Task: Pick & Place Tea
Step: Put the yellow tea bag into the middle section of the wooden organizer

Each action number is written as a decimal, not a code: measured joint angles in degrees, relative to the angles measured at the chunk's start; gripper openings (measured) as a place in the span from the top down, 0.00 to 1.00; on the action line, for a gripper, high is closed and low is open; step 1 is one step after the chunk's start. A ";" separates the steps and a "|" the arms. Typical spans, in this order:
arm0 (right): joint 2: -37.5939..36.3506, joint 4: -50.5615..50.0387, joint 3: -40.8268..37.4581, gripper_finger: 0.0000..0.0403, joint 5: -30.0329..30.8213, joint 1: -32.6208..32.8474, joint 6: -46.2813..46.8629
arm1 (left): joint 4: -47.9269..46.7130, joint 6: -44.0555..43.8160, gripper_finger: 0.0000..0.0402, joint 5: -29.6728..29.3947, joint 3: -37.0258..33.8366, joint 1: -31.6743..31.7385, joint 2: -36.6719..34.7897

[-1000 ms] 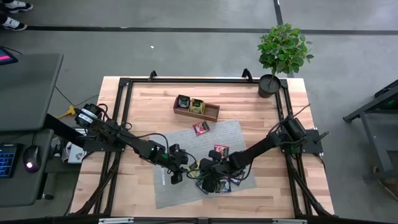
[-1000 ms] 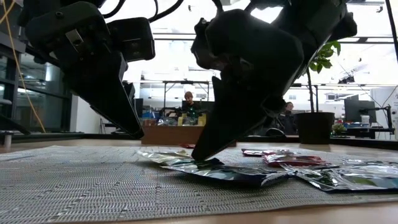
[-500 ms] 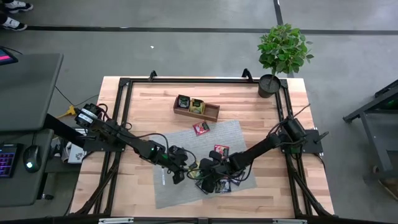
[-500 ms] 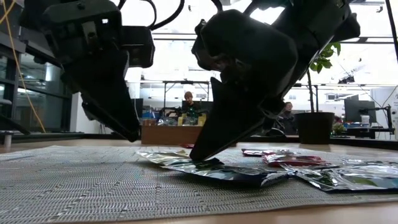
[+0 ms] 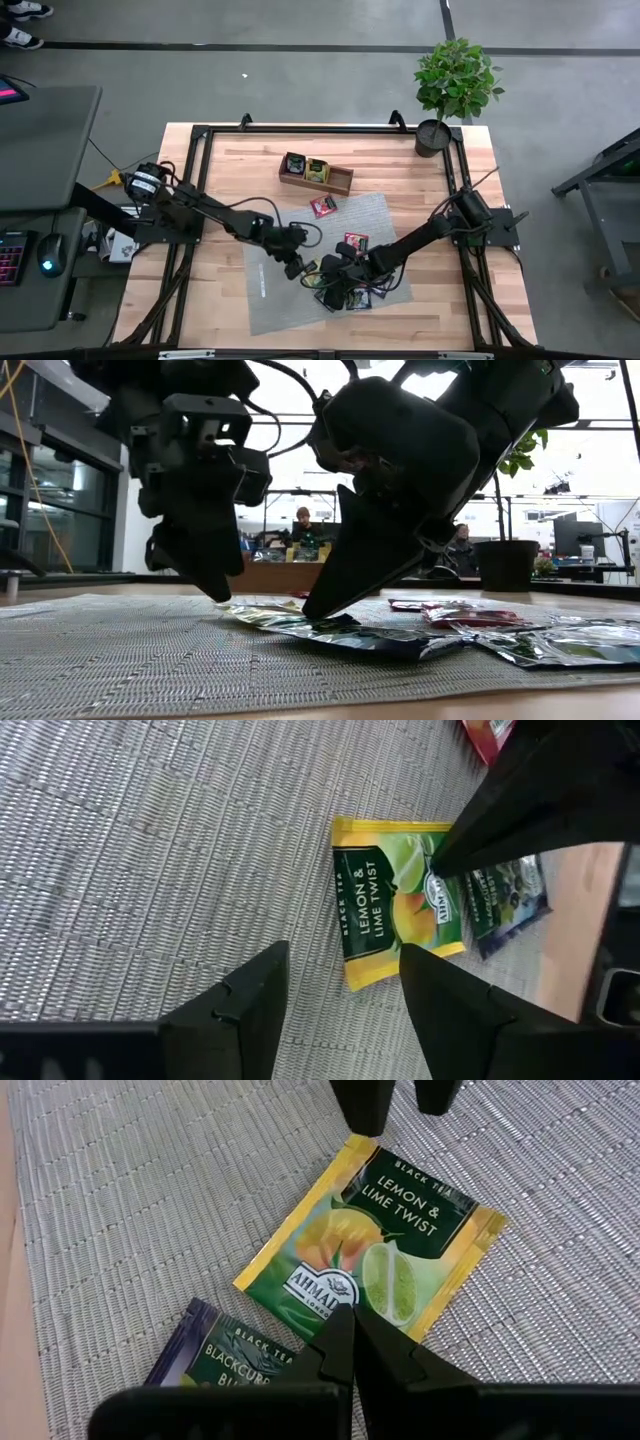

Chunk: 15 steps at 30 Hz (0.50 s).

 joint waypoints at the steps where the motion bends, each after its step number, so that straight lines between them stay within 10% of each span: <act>1: 0.00 0.09 0.00 1.00 0.03 0.00 -0.04 | 0.02 0.14 0.52 1.42 0.00 0.58 0.00; 15: 0.17 1.87 -0.11 1.00 2.44 0.00 -1.81 | 0.39 0.54 0.51 10.68 0.00 2.51 0.04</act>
